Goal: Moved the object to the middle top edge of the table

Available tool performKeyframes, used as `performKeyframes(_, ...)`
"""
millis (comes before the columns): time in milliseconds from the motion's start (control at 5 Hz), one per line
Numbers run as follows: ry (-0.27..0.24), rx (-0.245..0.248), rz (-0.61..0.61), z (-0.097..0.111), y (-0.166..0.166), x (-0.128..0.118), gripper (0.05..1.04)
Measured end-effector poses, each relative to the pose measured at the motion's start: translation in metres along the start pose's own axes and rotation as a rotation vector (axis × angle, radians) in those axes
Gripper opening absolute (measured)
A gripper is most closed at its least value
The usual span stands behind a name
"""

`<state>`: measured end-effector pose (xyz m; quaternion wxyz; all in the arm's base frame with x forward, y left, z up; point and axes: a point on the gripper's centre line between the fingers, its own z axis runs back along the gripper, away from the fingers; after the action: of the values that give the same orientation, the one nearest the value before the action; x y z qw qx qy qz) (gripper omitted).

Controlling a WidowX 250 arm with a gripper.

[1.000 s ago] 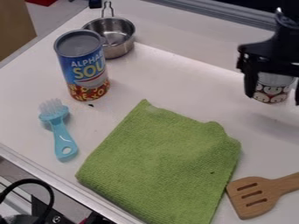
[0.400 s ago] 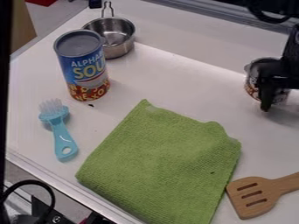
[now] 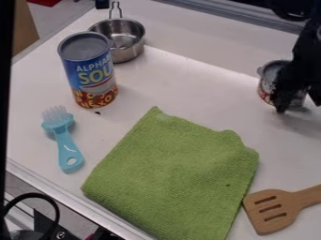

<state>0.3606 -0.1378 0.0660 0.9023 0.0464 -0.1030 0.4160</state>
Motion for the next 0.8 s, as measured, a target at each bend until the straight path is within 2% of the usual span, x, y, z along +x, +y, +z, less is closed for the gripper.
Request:
performKeyframes(200,0.022,0.010,0.006,0.003,0.003,0.012,0.999)
performKeyframes(400,0.084,-0.012,-0.030,-0.003,0.008,0.026,1.000)
performKeyframes(600,0.104,-0.040,-0.013,-0.008,0.011,0.039,1.000)
performKeyframes(800,0.103,-0.037,-0.014,-0.011,0.016,0.048,0.999)
